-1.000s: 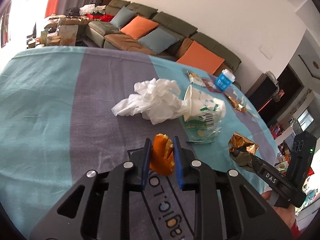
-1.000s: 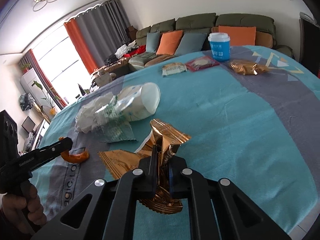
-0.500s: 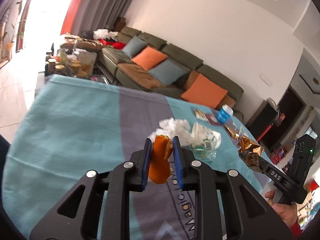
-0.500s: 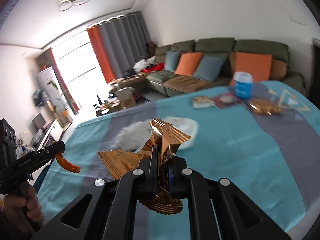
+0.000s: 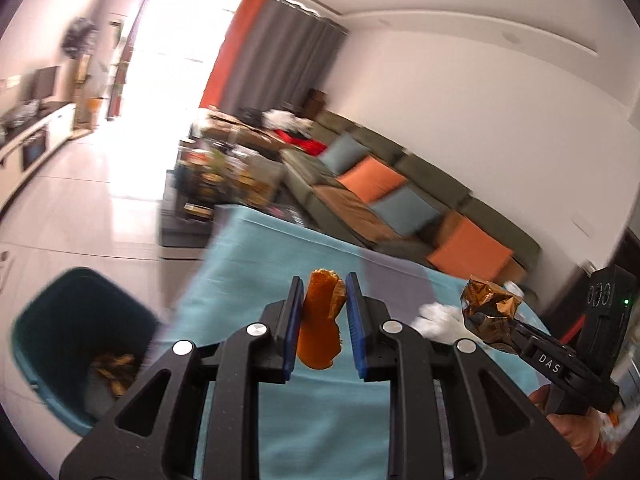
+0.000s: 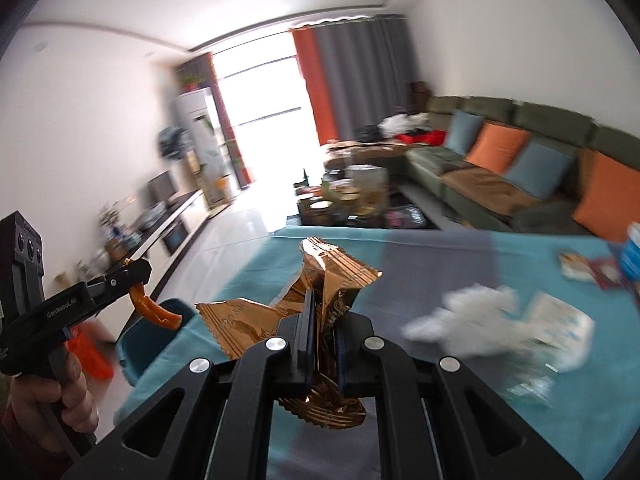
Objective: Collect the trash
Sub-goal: 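Carry the wrapper and peel over the teal bin and open both tools, then move both open tools back over the table, then move both open tools toward the tissue and green plastic bag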
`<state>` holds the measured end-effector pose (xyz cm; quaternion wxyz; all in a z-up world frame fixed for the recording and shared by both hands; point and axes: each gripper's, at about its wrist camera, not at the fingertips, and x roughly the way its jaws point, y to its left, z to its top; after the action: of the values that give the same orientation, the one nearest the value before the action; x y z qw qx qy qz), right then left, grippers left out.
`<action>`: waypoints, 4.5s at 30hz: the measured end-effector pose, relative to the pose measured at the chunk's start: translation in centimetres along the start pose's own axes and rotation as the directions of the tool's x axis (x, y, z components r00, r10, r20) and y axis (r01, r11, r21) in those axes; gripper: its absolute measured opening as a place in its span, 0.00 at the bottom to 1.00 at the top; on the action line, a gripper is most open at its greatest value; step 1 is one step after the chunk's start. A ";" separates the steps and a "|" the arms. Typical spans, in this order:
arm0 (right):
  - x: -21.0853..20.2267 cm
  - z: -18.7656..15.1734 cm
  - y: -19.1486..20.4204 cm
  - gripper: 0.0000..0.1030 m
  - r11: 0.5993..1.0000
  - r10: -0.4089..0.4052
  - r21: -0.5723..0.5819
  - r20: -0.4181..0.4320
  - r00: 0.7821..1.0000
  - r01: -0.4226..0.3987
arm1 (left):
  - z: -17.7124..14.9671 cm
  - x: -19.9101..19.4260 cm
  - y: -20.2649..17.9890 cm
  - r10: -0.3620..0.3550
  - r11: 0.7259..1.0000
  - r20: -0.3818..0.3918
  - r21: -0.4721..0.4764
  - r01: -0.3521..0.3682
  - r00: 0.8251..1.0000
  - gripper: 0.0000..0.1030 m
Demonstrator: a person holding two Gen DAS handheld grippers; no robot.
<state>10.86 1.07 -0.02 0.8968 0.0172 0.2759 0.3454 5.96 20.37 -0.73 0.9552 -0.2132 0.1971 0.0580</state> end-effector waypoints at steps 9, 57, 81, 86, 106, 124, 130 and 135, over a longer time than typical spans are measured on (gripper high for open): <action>6.6 2.3 9.5 0.07 0.969 0.193 -0.137 -0.093 0.977 -0.205 | 1.2 -5.6 8.7 0.178 0.981 0.054 -0.088 -0.173 0.983 0.21; 20.8 -0.2 23.2 0.55 0.886 0.317 -0.154 -0.489 0.813 -0.438 | -2.0 -2.0 23.8 0.382 0.890 -0.083 -0.235 -0.391 0.920 0.62; 11.6 1.6 11.2 0.93 0.954 0.124 -0.230 -0.275 0.953 -0.190 | 0.1 -6.1 11.4 0.325 0.943 0.049 -0.096 -0.320 0.944 0.95; 8.7 0.9 7.9 0.93 0.969 0.057 -0.223 -0.229 0.972 -0.109 | 0.4 -5.2 7.6 0.284 0.959 0.049 -0.040 -0.282 0.958 0.95; 0.5 -2.8 -2.5 0.93 0.979 -0.173 -0.126 -0.118 0.978 0.159 | -2.4 0.2 -5.3 0.112 0.978 -0.029 0.179 -0.105 0.993 0.95; -12.0 -6.3 -7.5 0.93 0.925 -0.377 0.100 0.126 0.917 0.367 | -6.9 1.9 -13.9 -0.015 0.919 -0.047 0.393 0.032 0.999 0.95; -13.3 -6.6 -6.9 0.93 0.910 -0.414 0.091 0.154 0.897 0.404 | -7.5 1.0 -15.8 -0.059 0.901 -0.004 0.430 0.055 0.998 0.95; -13.4 -6.8 -6.9 0.93 0.903 -0.429 0.092 0.145 0.891 0.420 | -7.6 0.7 -16.3 -0.073 0.893 0.011 0.446 0.060 0.997 0.95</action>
<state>3.49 -13.74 -0.86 0.9691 0.0107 0.2092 0.1304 7.09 2.36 -1.07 0.9826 0.0049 0.1847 -0.0185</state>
